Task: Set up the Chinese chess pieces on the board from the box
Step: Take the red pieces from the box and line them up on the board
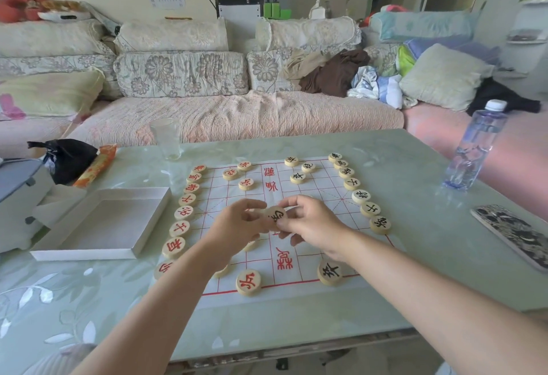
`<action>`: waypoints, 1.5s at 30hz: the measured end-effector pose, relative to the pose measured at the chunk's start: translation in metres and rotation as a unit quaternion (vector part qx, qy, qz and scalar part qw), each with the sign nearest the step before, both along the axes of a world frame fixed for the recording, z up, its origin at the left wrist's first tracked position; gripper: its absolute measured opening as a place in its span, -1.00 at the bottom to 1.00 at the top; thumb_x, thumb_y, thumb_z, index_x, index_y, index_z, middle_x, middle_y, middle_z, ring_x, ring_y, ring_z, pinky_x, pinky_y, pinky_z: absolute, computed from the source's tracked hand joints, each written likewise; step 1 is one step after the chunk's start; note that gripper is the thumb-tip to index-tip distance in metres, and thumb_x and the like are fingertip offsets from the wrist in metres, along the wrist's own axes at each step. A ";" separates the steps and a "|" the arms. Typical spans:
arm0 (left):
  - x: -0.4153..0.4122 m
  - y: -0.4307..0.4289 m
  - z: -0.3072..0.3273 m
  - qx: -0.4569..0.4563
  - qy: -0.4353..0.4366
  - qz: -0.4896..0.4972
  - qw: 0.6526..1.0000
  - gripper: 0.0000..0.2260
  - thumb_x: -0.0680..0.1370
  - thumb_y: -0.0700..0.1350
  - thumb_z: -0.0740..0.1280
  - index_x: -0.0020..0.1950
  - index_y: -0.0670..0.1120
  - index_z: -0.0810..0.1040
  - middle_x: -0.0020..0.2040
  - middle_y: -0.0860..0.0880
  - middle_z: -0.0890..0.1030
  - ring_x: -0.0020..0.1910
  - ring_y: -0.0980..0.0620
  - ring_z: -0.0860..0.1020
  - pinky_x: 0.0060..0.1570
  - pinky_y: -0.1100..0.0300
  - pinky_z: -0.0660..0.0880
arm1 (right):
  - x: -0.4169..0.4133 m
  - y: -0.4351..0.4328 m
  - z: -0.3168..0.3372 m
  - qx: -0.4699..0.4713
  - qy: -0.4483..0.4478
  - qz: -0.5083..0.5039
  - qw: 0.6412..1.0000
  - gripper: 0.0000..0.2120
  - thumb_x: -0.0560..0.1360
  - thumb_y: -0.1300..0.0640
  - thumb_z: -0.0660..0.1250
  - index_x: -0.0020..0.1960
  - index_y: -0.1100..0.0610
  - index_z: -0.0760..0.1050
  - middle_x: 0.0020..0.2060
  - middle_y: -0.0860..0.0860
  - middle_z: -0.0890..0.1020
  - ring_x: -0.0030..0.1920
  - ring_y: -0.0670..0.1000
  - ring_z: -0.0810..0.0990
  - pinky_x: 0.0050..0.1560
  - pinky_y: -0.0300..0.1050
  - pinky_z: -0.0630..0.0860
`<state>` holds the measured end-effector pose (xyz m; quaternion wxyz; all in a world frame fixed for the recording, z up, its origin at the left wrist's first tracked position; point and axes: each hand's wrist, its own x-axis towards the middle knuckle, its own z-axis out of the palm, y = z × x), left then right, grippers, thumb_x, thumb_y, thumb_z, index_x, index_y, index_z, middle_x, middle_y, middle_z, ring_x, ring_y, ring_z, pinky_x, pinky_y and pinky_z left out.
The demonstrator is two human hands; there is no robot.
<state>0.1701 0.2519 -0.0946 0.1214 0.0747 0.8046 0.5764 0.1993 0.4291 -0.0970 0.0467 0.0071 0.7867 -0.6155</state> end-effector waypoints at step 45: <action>0.019 0.001 -0.024 -0.344 0.249 -0.113 0.898 -0.80 0.58 -0.09 0.26 0.16 0.14 0.49 -0.01 0.19 0.47 -0.09 0.23 0.50 -0.15 0.35 0.38 | 0.039 0.059 -0.004 0.379 0.077 0.067 0.920 -0.85 0.51 0.03 0.36 0.05 -0.14 0.62 0.01 -0.21 0.63 0.06 -0.14 0.57 0.14 -0.14 0.50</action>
